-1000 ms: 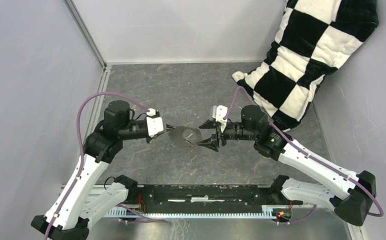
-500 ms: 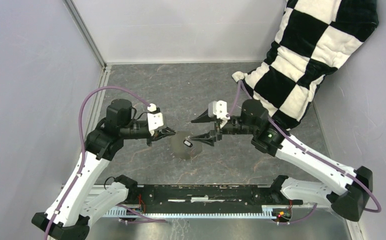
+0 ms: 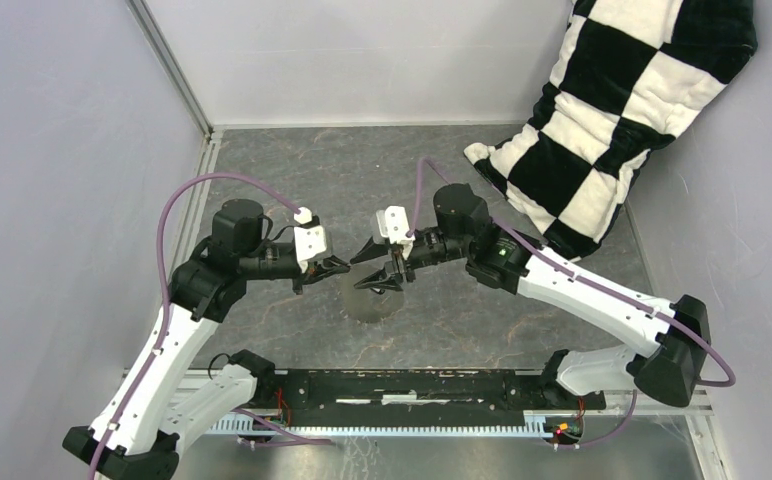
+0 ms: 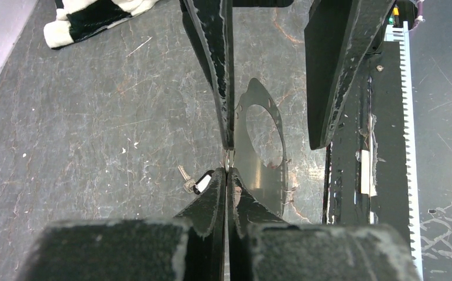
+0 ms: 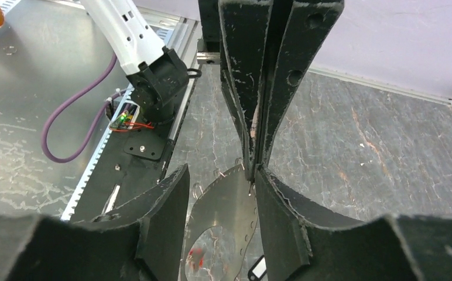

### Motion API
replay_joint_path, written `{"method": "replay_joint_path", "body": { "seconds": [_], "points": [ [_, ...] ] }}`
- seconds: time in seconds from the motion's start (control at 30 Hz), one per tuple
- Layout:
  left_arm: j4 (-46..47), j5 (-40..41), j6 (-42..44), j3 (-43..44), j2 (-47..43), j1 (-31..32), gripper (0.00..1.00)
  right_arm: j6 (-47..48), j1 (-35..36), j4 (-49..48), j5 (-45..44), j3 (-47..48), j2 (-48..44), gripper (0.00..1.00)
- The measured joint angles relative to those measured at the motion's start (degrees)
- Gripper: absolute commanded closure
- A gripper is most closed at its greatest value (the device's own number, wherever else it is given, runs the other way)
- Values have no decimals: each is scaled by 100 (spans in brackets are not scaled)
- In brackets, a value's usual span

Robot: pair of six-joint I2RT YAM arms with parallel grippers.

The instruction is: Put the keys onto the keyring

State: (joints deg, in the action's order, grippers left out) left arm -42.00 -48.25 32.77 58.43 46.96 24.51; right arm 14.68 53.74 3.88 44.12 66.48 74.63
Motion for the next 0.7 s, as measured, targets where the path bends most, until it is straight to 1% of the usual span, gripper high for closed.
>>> {"method": "replay_joint_path", "body": {
  "seconds": [0.17,0.43,0.7],
  "points": [
    [-24,-4,2,0,-24,0,98,186,44,317,-59,138,111,55],
    [-125,-70,4,0,-107,0,98,321,70,529,-284,293,258,56],
    [-168,-140,7,0,-125,0,98,339,103,577,-361,393,398,66]
  ]
}}
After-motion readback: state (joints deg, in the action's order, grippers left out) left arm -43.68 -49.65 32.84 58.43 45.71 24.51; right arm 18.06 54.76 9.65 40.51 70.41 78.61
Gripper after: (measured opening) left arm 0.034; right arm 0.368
